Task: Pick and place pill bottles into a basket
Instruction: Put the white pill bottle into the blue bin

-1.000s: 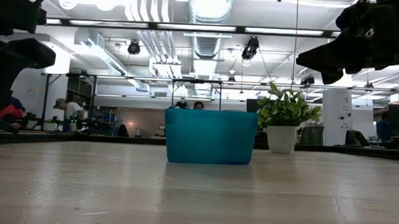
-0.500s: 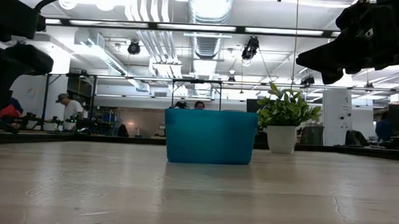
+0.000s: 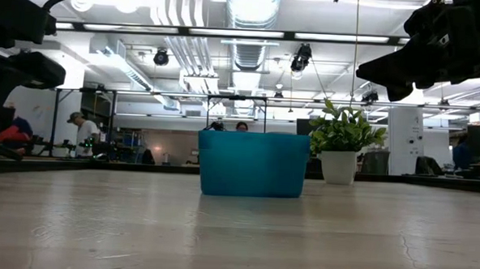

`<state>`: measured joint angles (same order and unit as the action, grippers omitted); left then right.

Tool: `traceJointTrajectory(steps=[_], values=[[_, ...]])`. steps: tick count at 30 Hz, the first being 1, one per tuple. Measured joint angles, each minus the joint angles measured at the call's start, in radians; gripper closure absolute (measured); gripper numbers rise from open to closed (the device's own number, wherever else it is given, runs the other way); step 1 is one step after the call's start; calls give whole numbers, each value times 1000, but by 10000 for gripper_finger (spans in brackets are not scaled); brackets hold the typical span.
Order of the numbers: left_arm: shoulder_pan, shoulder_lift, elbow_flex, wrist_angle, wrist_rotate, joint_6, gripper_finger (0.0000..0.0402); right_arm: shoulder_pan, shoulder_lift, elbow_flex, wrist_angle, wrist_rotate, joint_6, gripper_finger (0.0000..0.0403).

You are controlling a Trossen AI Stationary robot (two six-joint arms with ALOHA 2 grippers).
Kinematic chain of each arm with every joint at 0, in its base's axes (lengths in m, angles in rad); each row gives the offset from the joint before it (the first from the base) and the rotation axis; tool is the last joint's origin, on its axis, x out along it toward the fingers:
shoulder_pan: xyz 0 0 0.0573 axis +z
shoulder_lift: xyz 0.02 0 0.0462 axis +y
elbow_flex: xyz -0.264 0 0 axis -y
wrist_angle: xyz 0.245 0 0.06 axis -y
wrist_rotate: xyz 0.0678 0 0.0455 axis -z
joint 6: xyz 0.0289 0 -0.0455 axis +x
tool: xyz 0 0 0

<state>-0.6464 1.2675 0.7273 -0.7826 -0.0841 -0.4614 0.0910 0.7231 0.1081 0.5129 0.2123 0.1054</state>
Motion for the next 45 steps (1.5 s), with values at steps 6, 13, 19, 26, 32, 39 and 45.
traceJointTrajectory(steps=[6, 13, 19, 26, 32, 39, 45], values=[[0, 0, 0, -7, 0, 3, 266, 0, 0, 0, 0, 0, 0, 339], [0, 3, 11, -20, 2, 44, 266, 0, 0, 0, 0, 0, 0, 339], [5, 3, 32, -16, -4, 55, 266, 0, 0, 0, 0, 5, 0, 339], [26, 3, 55, -13, -49, 102, 266, 0, 0, 0, 0, 27, 3, 339], [69, 3, 92, -11, -60, 158, 266, 0, 0, 0, 0, 27, 8, 339], [151, 2, 144, -10, -64, 238, 266, 0, 0, 0, 0, 27, 8, 339], [221, 20, 185, -11, -62, 344, 266, 0, 0, 0, 0, 27, 8, 339]])
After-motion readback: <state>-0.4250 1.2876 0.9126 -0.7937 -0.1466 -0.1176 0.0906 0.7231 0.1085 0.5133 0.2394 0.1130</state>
